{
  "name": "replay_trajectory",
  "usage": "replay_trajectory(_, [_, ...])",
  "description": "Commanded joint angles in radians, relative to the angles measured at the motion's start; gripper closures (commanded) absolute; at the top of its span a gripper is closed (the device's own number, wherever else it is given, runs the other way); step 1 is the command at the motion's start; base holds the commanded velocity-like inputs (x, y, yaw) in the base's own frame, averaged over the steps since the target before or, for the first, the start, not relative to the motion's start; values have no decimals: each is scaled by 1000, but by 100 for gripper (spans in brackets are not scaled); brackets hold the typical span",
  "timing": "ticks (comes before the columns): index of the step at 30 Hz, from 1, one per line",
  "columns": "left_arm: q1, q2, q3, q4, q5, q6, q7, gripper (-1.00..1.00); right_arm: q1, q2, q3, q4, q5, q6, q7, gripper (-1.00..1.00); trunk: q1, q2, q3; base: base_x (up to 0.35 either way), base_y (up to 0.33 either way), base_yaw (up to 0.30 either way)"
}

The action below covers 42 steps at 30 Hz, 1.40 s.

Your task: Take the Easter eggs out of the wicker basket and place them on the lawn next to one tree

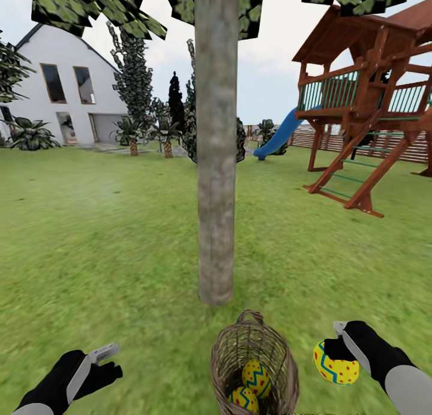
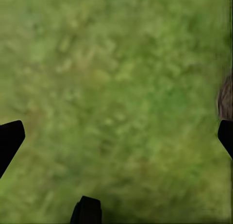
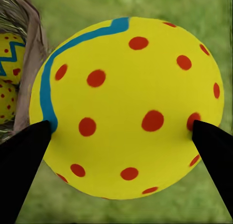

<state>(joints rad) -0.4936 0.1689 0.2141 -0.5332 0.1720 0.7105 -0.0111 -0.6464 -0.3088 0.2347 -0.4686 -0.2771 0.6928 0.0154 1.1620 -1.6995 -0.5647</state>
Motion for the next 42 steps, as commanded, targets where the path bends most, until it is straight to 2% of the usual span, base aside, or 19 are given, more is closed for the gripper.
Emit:
replay_trajectory(1, [0,0,4,-1,3,6,-1,-100,-1,-1,6,-1,-2,4,1,100,-4,7,3,0,0,-289])
replay_trajectory(6, [0,0,4,-2,4,6,-1,-100,-1,-1,7,-1,-2,4,0,100,-23,42,21,0,0,-289])
replay_trajectory(15, [0,-5,4,-2,4,6,-1,-100,-1,-3,5,-1,-2,4,-2,100,-23,42,22,0,-6,-65])
replay_trajectory(24, [0,-14,2,-2,3,6,-3,-100,-1,-4,4,-1,-2,5,-2,100,-23,42,22,-19,-266,0])
replay_trajectory(25, [0,-10,2,-2,3,8,-6,-100,-1,-5,3,-1,-2,5,-2,100,-23,42,22,-219,-208,0])
replay_trajectory(26, [0,28,3,-5,1,12,-10,-100,-1,-11,4,-1,-3,5,-2,100,-23,42,22,-156,-261,0])
replay_trajectory(30, [0,73,-1,-3,-14,14,-11,-100,-1,-12,5,-1,-3,5,-2,100,-23,42,22,-35,-292,0])
replay_trajectory(34, [0,79,-17,-2,-65,13,-40,-100,-2,-12,3,-1,-3,5,-2,100,-23,42,22,-2,-321,0])
replay_trajectory(42, [0,69,-19,-3,-71,12,-58,-100,-1,-12,5,-1,-4,5,-2,100,-23,42,22,0,-329,0])
